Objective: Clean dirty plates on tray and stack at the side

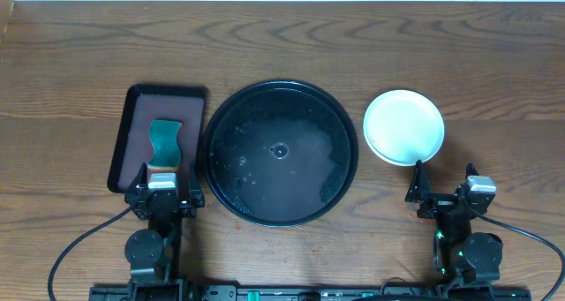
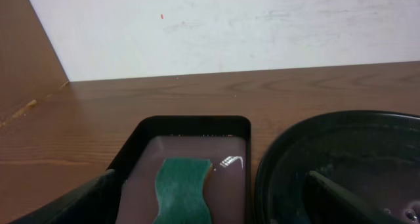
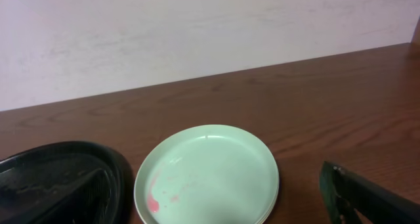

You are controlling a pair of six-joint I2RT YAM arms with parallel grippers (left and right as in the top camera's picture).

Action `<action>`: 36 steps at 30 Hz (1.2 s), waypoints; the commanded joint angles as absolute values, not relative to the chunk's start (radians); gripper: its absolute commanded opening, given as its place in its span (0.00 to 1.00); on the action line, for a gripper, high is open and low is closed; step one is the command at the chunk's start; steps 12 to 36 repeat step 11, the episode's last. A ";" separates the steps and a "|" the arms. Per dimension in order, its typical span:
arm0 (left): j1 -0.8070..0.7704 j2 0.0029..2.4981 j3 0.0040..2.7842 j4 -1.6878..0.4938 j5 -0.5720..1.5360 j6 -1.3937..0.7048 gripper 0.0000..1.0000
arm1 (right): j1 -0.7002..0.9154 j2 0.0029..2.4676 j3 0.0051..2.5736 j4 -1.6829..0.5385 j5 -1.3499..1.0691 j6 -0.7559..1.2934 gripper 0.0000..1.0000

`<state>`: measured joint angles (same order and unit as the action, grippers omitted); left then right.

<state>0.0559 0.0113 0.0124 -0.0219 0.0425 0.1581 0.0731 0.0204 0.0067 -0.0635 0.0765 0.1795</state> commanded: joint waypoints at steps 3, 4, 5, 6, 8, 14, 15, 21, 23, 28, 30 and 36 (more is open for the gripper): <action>0.051 0.012 0.004 -0.071 0.026 0.168 0.88 | 0.064 0.022 0.006 -0.068 0.074 0.194 0.99; 0.051 0.012 0.004 -0.071 0.026 0.168 0.88 | 0.064 0.022 0.006 -0.068 0.074 0.194 0.99; 0.051 0.012 0.004 -0.071 0.026 0.168 0.88 | 0.064 0.022 0.006 -0.068 0.074 0.194 0.99; 0.051 0.012 0.004 -0.071 0.026 0.168 0.88 | 0.064 0.022 0.006 -0.068 0.074 0.194 0.99; 0.051 0.012 0.004 -0.071 0.026 0.168 0.88 | 0.064 0.022 0.006 -0.068 0.074 0.194 0.99; 0.051 0.012 0.004 -0.071 0.026 0.168 0.88 | 0.064 0.022 0.006 -0.068 0.074 0.194 0.99; 0.051 0.012 0.004 -0.071 0.026 0.168 0.88 | 0.064 0.022 0.006 -0.068 0.074 0.194 0.99; 0.051 0.012 0.004 -0.071 0.026 0.168 0.88 | 0.064 0.022 0.006 -0.068 0.074 0.194 0.99; 0.051 0.012 0.004 -0.071 0.026 0.168 0.88 | 0.064 0.022 0.006 -0.068 0.074 0.194 0.99; 0.051 0.012 0.004 -0.071 0.026 0.168 0.88 | 0.064 0.022 0.006 -0.068 0.074 0.194 0.99; 0.051 0.012 0.004 -0.071 0.026 0.168 0.88 | 0.064 0.022 0.006 -0.068 0.074 0.194 0.99; 0.051 0.012 0.004 -0.071 0.026 0.168 0.88 | 0.064 0.022 0.006 -0.068 0.074 0.194 0.99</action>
